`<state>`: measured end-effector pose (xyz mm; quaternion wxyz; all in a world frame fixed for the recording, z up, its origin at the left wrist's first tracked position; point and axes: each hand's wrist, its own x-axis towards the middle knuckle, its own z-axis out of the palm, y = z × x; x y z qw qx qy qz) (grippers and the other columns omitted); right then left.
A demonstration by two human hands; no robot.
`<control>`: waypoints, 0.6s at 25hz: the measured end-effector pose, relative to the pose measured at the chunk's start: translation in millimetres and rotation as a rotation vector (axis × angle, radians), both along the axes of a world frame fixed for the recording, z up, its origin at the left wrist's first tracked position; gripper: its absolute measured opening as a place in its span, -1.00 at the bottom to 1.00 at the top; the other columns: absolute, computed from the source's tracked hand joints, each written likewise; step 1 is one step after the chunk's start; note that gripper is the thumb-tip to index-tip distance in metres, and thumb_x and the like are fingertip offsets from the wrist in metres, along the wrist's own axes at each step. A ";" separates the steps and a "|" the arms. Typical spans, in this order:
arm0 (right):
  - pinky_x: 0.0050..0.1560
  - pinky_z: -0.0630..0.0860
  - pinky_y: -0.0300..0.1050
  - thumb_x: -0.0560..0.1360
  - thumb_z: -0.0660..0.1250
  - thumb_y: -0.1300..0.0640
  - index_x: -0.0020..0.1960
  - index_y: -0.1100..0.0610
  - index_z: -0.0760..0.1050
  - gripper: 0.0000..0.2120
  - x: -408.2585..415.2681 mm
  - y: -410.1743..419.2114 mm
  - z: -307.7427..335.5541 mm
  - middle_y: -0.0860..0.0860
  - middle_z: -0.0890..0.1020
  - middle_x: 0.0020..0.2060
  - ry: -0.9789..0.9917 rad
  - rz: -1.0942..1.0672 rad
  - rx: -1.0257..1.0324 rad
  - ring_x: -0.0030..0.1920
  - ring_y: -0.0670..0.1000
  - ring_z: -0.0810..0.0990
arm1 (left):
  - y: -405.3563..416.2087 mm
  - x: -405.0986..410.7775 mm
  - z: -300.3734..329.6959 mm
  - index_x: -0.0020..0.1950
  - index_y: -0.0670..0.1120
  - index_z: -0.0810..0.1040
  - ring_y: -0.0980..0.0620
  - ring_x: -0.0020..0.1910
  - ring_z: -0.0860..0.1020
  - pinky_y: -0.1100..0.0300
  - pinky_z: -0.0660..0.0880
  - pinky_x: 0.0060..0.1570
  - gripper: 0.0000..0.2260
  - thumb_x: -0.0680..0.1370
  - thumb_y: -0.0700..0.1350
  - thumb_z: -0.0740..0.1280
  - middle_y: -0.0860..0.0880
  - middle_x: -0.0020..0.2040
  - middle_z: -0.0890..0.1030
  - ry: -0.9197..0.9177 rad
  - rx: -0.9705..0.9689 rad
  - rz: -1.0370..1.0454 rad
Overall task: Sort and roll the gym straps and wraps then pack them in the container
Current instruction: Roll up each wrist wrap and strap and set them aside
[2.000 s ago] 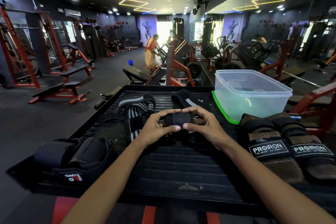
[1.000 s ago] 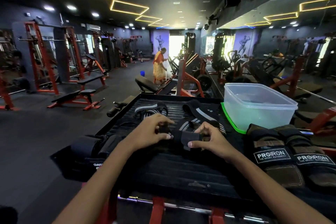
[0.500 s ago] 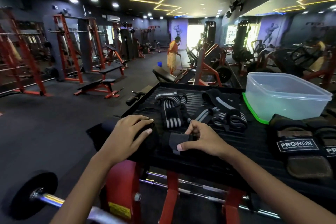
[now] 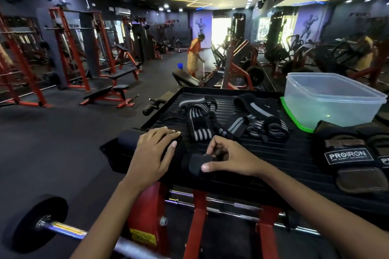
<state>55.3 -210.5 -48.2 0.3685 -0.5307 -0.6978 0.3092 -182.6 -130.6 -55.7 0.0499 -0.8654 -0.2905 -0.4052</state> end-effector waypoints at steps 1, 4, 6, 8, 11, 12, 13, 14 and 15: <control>-0.11 0.52 -0.08 0.31 0.54 -0.15 -0.08 0.11 0.49 -0.58 1.4 0.0 1.7 0.01 0.62 -0.20 0.038 -0.002 0.011 -0.18 -0.03 0.57 | -1.2 0.9 1.9 0.18 -0.06 0.61 0.02 0.21 0.49 0.12 0.35 0.17 -0.71 0.59 -0.03 0.16 0.05 0.12 0.59 -0.023 0.014 -0.006; -0.22 0.51 -0.22 0.45 0.47 0.02 -0.12 0.19 0.53 -0.75 12.3 8.9 9.1 -0.09 0.61 -0.30 0.053 -0.125 0.138 -0.27 -0.15 0.56 | -2.9 12.9 13.4 0.09 -0.10 0.63 0.04 0.13 0.51 0.11 0.40 0.15 -0.75 0.56 -0.06 0.22 0.02 0.07 0.59 -0.082 0.010 -0.043; -0.27 0.42 -0.35 0.47 0.46 0.11 -0.15 0.17 0.54 -0.85 24.2 18.0 14.6 -0.11 0.60 -0.33 -0.048 -0.260 0.273 -0.33 -0.21 0.54 | -2.5 26.4 22.5 0.05 -0.11 0.63 0.06 0.10 0.50 0.19 0.42 0.13 -0.75 0.55 -0.06 0.21 0.01 0.05 0.58 -0.069 -0.038 -0.098; -0.28 0.42 -0.32 0.47 0.45 0.16 -0.16 0.16 0.55 -0.90 40.2 27.1 18.5 -0.09 0.62 -0.30 -0.132 -0.370 0.351 -0.32 -0.16 0.55 | -0.6 45.0 32.9 0.05 -0.11 0.62 0.07 0.10 0.48 0.28 0.39 0.11 -0.76 0.54 -0.05 0.23 0.01 0.05 0.56 -0.025 -0.104 -0.146; -0.25 0.45 -0.26 0.46 0.43 0.21 -0.18 0.17 0.56 -0.92 71.8 33.7 22.8 -0.03 0.62 -0.28 -0.168 -0.516 0.367 -0.31 -0.10 0.55 | 7.9 81.8 47.6 0.07 -0.11 0.61 0.04 0.12 0.47 0.33 0.32 0.09 -0.82 0.54 -0.10 0.29 -0.01 0.07 0.55 0.026 -0.224 -0.201; -0.25 0.45 -0.26 0.46 0.43 0.22 -0.19 0.16 0.55 -0.91 82.9 33.6 24.4 0.00 0.63 -0.28 -0.175 -0.571 0.365 -0.31 -0.09 0.55 | 11.9 96.9 51.8 0.08 -0.12 0.61 0.03 0.10 0.48 0.31 0.32 0.08 -0.84 0.54 -0.13 0.31 -0.03 0.07 0.56 0.025 -0.256 -0.227; -0.25 0.44 -0.25 0.46 0.43 0.23 -0.21 0.15 0.54 -0.90 93.0 32.6 25.7 0.02 0.63 -0.28 -0.183 -0.621 0.366 -0.31 -0.09 0.55 | 15.1 112.8 55.8 0.08 -0.13 0.61 0.01 0.08 0.50 0.28 0.34 0.07 -0.85 0.54 -0.15 0.33 -0.04 0.06 0.56 0.011 -0.294 -0.254; -0.25 0.42 -0.25 0.45 0.43 0.25 -0.22 0.13 0.53 -0.89 101.7 31.2 26.5 0.04 0.63 -0.28 -0.186 -0.661 0.367 -0.32 -0.09 0.55 | 17.6 128.8 58.6 0.07 -0.13 0.61 0.01 0.06 0.51 0.25 0.37 0.06 -0.86 0.54 -0.16 0.33 -0.04 0.05 0.57 -0.006 -0.335 -0.279; -0.25 0.41 -0.28 0.45 0.42 0.26 -0.23 0.13 0.52 -0.88 108.9 29.5 27.2 0.04 0.62 -0.29 -0.186 -0.695 0.365 -0.32 -0.11 0.54 | 20.1 144.7 60.9 0.07 -0.13 0.61 0.02 0.06 0.52 0.23 0.40 0.06 -0.86 0.54 -0.16 0.33 -0.03 0.04 0.57 -0.023 -0.372 -0.300</control>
